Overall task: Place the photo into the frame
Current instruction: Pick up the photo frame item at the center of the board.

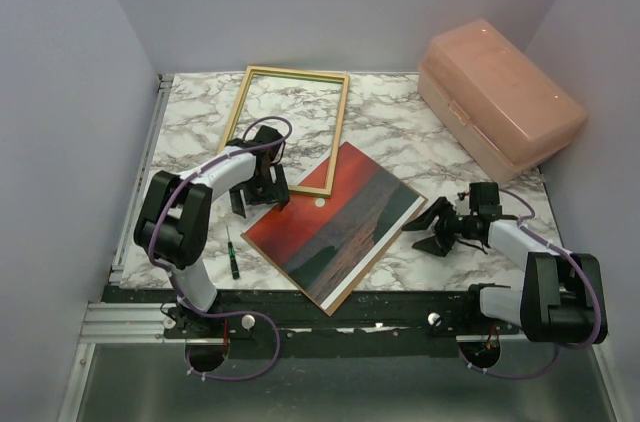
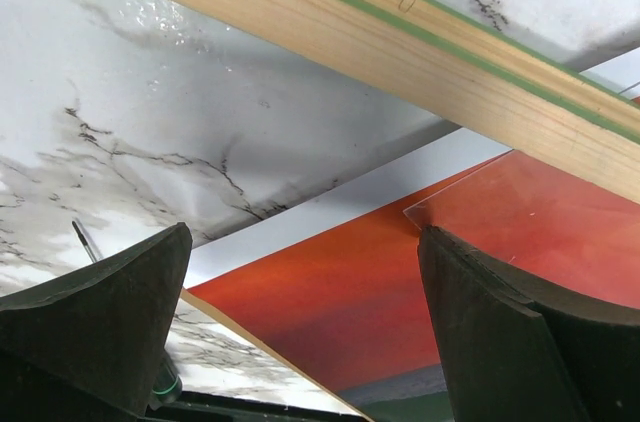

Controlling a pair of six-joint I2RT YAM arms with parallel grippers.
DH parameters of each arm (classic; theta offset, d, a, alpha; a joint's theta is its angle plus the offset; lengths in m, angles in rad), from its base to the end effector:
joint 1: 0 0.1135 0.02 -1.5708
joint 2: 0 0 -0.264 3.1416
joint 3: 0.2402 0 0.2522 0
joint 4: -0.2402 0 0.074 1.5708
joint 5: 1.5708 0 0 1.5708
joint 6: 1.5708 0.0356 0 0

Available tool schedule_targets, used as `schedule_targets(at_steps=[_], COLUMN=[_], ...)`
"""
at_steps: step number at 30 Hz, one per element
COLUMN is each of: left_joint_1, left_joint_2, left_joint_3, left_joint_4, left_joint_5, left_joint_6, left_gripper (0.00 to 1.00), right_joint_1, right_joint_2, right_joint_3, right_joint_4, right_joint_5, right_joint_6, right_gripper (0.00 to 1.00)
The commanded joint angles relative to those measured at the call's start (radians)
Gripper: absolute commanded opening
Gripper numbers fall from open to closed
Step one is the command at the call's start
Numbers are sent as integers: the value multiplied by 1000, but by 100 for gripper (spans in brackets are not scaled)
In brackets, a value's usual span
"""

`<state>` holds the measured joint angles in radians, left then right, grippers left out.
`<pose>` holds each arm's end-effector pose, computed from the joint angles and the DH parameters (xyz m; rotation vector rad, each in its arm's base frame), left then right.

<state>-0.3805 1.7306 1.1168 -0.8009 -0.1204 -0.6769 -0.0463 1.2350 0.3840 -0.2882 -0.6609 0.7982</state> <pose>0.2930 -0.1126 0.1741 -0.4487 2.9118 0.0371 0.1831 0.0134 0.1254 0.9475 2.6184 1.1094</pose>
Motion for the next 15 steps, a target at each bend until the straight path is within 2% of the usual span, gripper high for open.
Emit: schedule_targets(at_steps=[1,11,13,15], left_joint_1=[5,-70,-94,-114], left_joint_2=[38,200,223,236], left_joint_3=[46,193,213,213], left_joint_4=[-55,-260,-272,-244], left_joint_5=[26,55,76,157], left_joint_6=[20,63,71,87], left_gripper=[98,98,98,98], right_joint_1=[9,11,11,11], right_joint_2=[-12,-10,-1,4], right_joint_3=[-39,-16,-7,3], right_joint_4=[-38,-70,-79,-91], right_joint_5=[46,32,27,28], right_joint_6=[4,-31,-43,-56], right_gripper=[65,65,65,65])
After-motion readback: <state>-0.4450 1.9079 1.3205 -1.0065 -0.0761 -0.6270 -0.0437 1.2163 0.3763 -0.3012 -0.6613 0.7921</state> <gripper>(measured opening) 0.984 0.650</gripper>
